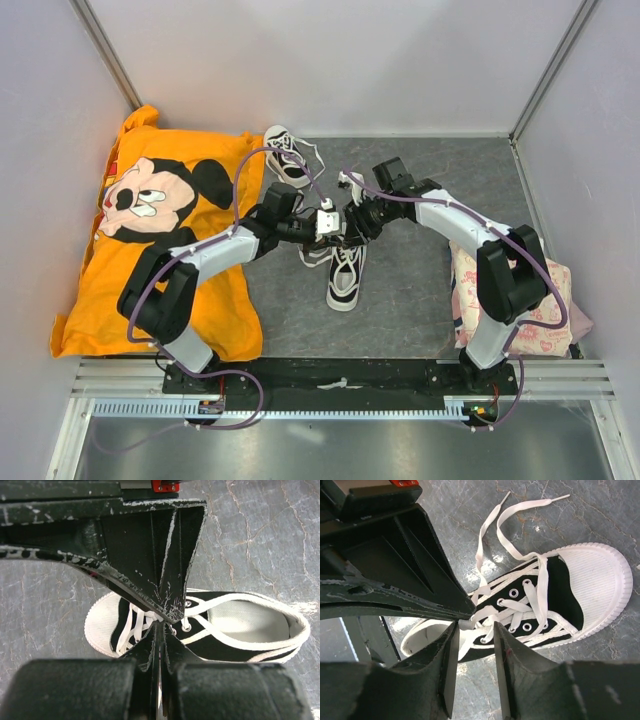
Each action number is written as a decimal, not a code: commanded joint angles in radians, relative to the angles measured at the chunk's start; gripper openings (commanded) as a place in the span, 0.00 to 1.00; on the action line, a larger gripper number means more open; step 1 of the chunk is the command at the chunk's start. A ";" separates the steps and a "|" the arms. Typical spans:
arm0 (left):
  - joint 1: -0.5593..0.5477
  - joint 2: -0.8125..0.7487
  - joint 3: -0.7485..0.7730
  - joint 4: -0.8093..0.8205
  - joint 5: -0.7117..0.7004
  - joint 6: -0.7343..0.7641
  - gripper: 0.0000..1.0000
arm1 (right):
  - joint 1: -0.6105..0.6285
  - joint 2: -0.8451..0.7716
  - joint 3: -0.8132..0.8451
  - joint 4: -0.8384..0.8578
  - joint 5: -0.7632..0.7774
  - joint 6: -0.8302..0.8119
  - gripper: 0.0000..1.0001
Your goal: Tie the shoes
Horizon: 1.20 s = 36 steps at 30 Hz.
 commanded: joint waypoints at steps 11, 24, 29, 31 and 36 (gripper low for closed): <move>0.012 0.007 0.043 0.012 0.066 -0.021 0.02 | 0.006 -0.091 -0.153 0.237 0.008 -0.032 0.00; 0.031 0.033 0.072 -0.014 0.083 -0.019 0.02 | 0.006 -0.204 -0.280 0.385 -0.005 -0.109 0.63; 0.034 0.039 0.075 -0.019 0.102 -0.016 0.01 | 0.010 -0.191 -0.314 0.476 0.027 -0.102 0.59; 0.034 0.041 0.077 -0.019 0.103 -0.014 0.01 | 0.021 -0.177 -0.313 0.490 0.040 -0.098 0.54; 0.034 0.046 0.084 -0.046 0.102 -0.013 0.01 | 0.026 -0.172 -0.328 0.545 0.058 -0.052 0.49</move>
